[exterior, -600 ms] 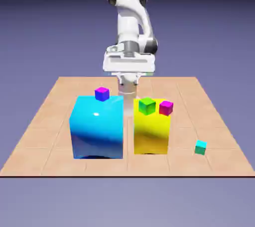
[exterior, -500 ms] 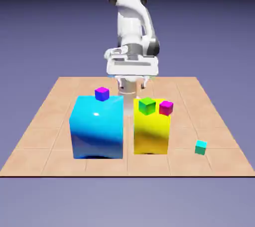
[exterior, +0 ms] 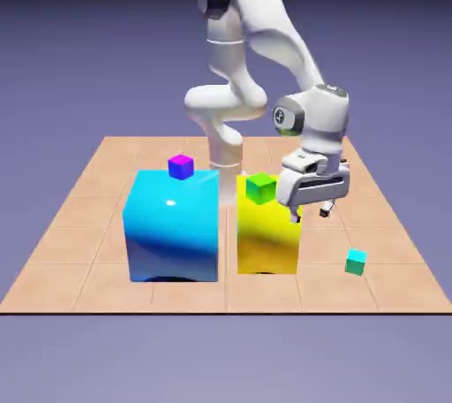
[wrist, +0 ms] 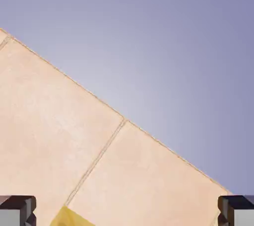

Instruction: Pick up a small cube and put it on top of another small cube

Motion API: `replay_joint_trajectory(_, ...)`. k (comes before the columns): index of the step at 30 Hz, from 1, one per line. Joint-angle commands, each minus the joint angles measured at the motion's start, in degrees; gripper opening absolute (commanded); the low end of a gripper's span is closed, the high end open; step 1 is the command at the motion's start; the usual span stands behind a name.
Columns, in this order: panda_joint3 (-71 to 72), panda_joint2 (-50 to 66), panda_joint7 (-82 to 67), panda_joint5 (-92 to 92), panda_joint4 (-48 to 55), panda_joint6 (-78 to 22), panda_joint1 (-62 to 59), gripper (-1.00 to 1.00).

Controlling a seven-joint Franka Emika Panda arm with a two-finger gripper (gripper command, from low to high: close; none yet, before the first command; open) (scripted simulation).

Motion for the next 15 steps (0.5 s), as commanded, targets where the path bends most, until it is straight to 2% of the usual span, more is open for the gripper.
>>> replay_joint_trajectory(1,1.15,2.08,0.16,-1.00,1.56,-1.92,0.10,0.00)
replay_joint_trajectory(15,17.22,31.15,2.47,-15.03,23.39,-28.78,3.08,0.00)
